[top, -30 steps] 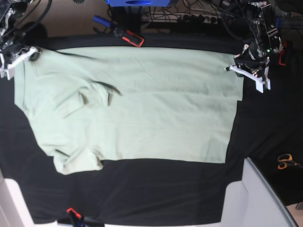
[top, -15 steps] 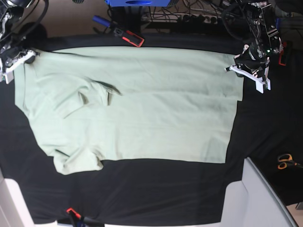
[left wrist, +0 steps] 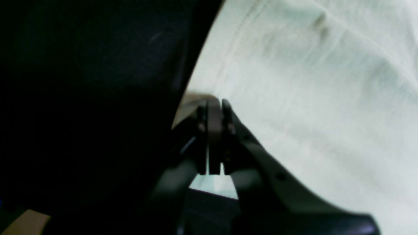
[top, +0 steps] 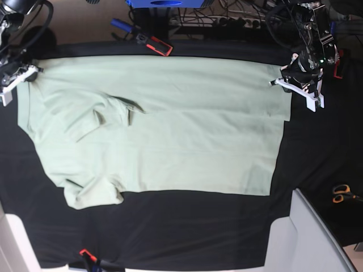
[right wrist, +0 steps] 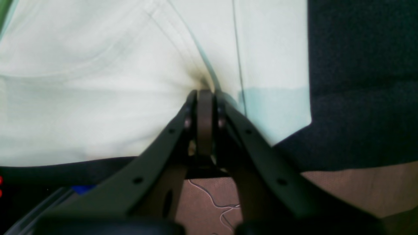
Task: Fold the T-shirt properly
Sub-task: 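Pull the grasped shoulder corners apart and toward the robot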
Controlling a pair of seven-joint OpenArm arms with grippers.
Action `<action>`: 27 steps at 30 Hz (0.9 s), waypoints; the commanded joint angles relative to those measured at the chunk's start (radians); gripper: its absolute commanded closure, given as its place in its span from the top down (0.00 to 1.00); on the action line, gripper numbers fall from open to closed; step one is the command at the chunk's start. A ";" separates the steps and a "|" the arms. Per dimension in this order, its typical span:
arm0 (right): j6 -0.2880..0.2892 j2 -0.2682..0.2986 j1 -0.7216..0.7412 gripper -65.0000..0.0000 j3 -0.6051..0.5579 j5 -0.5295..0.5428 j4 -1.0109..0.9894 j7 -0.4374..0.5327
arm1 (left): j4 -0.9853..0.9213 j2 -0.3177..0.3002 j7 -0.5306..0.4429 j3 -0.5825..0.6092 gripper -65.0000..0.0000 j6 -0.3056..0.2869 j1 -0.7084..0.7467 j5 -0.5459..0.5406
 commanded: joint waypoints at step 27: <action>-0.124 0.023 -0.022 0.47 0.044 0.016 0.112 0.137 | 0.081 -0.001 0.065 -0.011 0.00 0.021 0.049 0.026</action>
